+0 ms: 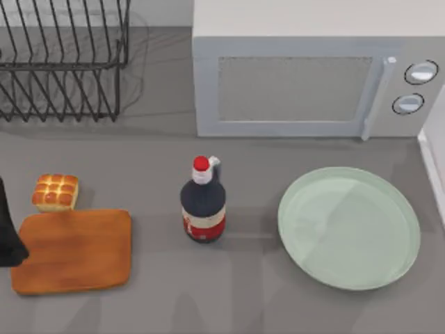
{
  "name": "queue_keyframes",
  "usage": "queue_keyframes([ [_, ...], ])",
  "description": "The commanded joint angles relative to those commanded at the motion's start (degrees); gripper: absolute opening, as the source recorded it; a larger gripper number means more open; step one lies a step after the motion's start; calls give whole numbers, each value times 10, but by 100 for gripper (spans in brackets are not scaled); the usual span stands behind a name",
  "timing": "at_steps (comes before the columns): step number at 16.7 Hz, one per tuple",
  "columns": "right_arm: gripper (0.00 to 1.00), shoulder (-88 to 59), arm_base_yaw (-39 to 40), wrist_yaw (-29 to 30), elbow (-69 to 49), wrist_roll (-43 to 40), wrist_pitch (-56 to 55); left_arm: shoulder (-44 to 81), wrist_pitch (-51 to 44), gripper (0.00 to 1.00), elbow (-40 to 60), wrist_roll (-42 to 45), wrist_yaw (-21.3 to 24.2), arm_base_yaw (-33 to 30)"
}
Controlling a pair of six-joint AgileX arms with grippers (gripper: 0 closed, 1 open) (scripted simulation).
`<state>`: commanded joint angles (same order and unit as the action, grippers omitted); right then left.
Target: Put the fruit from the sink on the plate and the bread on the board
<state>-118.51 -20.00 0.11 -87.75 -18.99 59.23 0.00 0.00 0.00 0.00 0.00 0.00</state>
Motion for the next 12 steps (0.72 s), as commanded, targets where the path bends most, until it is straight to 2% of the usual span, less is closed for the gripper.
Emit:
queue_keyframes([
  [6, 100, -14, 3, 0, 12, 1, -23, 0, 0, 100, 0, 0, 0, 0],
  [12, 100, -115, 2, 1, 73, 2, -199, 0, 0, 100, 0, 0, 0, 0],
])
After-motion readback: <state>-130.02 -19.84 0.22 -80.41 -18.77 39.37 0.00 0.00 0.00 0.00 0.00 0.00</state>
